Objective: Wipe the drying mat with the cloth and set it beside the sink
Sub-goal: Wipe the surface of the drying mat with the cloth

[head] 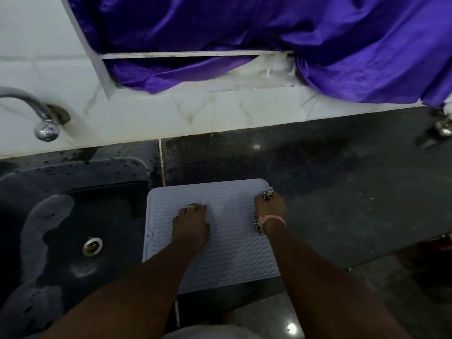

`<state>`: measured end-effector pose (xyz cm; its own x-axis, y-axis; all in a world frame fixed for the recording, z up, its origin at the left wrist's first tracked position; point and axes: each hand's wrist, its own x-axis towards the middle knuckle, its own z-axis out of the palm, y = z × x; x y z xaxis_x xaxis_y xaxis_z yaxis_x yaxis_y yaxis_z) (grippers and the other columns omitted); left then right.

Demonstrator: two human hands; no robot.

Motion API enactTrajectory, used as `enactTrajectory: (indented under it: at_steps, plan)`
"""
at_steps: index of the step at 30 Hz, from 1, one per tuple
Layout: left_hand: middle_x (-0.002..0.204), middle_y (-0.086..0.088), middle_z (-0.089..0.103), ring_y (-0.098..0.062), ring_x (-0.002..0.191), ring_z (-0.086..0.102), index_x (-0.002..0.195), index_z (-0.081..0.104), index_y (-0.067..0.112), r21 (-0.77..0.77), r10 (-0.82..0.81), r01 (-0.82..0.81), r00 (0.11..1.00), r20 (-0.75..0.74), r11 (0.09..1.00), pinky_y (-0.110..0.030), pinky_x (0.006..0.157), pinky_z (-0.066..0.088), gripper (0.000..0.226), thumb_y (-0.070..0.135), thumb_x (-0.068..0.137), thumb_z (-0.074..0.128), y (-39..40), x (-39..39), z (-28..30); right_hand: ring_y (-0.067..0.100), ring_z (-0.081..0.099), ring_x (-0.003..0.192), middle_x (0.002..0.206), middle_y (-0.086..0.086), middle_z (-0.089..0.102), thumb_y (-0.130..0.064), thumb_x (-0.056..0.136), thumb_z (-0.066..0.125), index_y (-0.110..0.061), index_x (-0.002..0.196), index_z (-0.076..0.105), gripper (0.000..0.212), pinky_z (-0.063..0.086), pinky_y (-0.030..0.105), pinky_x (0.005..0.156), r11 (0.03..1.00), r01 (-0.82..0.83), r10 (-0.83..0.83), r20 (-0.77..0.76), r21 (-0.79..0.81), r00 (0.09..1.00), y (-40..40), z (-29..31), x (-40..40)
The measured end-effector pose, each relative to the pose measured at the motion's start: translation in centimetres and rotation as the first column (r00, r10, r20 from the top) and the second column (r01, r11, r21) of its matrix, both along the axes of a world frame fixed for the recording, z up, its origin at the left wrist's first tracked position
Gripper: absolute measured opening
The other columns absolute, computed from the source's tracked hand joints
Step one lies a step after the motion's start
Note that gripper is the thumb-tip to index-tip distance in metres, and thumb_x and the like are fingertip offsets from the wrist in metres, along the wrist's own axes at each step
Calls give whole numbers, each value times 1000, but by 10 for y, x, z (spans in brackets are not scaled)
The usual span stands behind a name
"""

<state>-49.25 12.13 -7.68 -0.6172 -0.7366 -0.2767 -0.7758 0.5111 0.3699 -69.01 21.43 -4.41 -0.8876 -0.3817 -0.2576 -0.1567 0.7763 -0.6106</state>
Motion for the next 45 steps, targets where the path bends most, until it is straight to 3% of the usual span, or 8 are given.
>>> enactTrajectory:
  at_steps: [4,7,10,15,24,28,33,45]
  plan:
    - [153,-2,36,-28,137,35,149,39,26,-1,50,-50,999,7,999,-49,111,36,59,35,93,54,7,-7,0,36,66,93,95,22,70,-11,88,58,6,94,70,22,45,31,72,1000,9,-10,14,7,1000,17,-6,-25]
    - [153,-2,37,-27,138,35,147,41,26,-31,76,-76,997,2,997,-49,111,35,56,32,93,54,11,-9,1,39,64,98,100,25,69,-9,92,50,6,97,69,24,50,39,88,994,-84,88,-53,64,995,15,-11,-28]
    - [154,-2,37,-27,138,35,146,42,26,-43,80,-80,997,9,996,-49,111,35,54,30,93,54,13,-9,0,36,59,106,106,19,68,-9,95,43,0,101,67,26,44,41,101,984,-135,147,-104,113,984,12,-17,-24]
    - [155,-1,36,-27,139,34,146,42,26,-56,80,-79,997,20,995,-48,111,35,55,28,93,55,12,-9,-1,34,51,113,105,19,66,-13,93,45,1,104,65,27,45,39,96,969,-178,206,-163,170,965,9,-29,-23]
    - [154,-1,38,-27,137,36,145,45,27,-50,76,-75,997,26,996,-46,110,36,55,28,92,56,9,-10,2,32,56,110,116,19,59,-16,88,55,-4,105,65,23,47,34,95,920,-270,299,-63,283,952,-18,-14,-16]
    - [152,-1,40,-27,135,39,144,46,27,-57,48,-47,999,25,997,-45,109,40,52,25,93,54,5,-9,4,31,60,97,100,16,62,-11,83,52,-11,78,56,6,53,35,86,909,-342,368,-74,239,927,-32,-18,12]
    - [151,-1,44,-26,133,43,144,47,21,-34,35,-37,999,-42,999,-44,110,41,50,17,94,48,0,1,0,31,57,98,109,16,57,-12,80,54,-8,93,64,17,51,33,88,893,-383,410,-74,235,909,-47,-26,32]
    - [140,-1,54,-24,125,49,138,53,18,-79,89,-96,992,-94,992,-38,106,43,46,9,93,46,-17,46,-5,28,57,98,107,15,59,-12,83,53,-7,98,64,19,49,31,88,864,-481,496,-91,149,863,-80,-30,98]
